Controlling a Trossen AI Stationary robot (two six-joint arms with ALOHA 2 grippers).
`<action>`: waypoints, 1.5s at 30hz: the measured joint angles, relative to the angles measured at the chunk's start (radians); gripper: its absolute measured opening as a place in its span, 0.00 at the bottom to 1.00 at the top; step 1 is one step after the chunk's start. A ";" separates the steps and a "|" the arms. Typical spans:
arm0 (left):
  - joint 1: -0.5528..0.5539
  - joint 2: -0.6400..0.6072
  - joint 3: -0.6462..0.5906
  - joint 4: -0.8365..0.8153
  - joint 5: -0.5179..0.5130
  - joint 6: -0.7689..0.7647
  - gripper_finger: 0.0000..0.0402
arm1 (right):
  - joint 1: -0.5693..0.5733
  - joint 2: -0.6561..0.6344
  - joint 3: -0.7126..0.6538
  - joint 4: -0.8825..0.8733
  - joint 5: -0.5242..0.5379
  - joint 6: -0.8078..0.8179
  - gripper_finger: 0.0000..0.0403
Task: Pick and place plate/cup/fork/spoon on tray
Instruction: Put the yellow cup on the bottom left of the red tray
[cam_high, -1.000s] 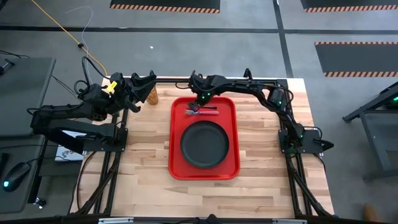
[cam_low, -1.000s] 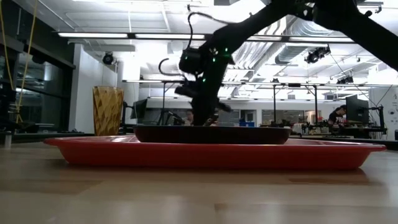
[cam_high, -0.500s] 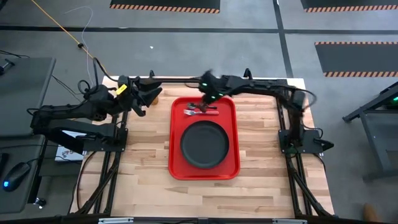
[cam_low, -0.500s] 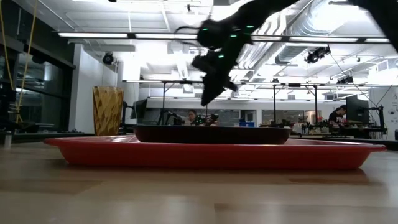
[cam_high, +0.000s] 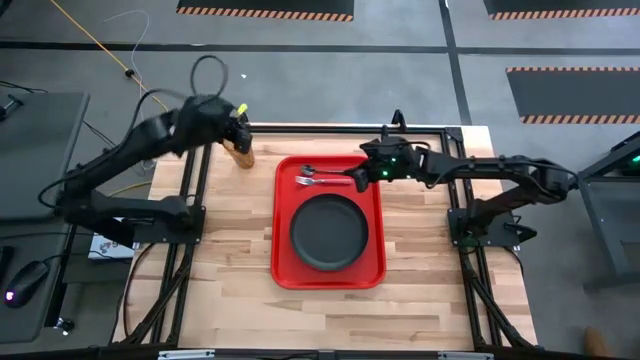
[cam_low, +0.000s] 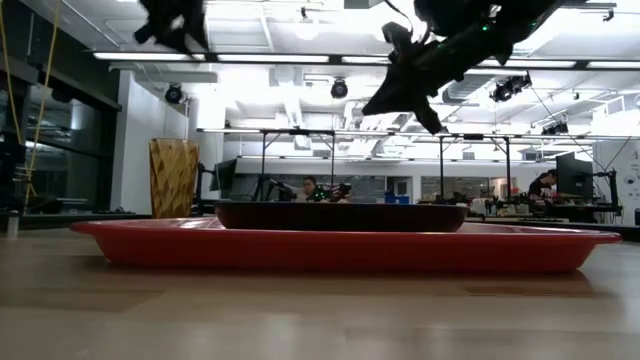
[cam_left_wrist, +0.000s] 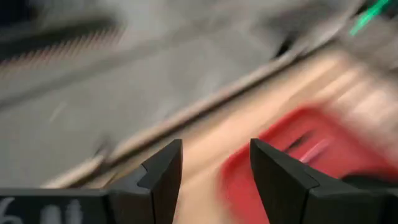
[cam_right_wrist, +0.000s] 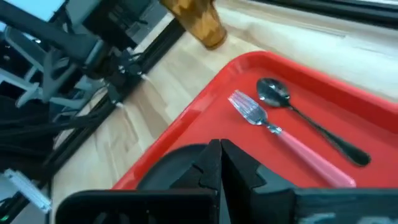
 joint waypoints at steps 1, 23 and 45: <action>0.048 0.041 0.031 -0.096 0.014 0.005 0.44 | 0.003 -0.010 -0.006 -0.001 -0.002 0.002 0.00; 0.247 0.415 0.073 -0.324 0.221 0.151 0.61 | 0.020 -0.005 -0.007 -0.011 -0.001 -0.049 0.00; -0.217 0.438 0.266 -0.520 0.230 0.039 0.01 | 0.011 -0.005 -0.006 -0.015 -0.007 -0.150 0.00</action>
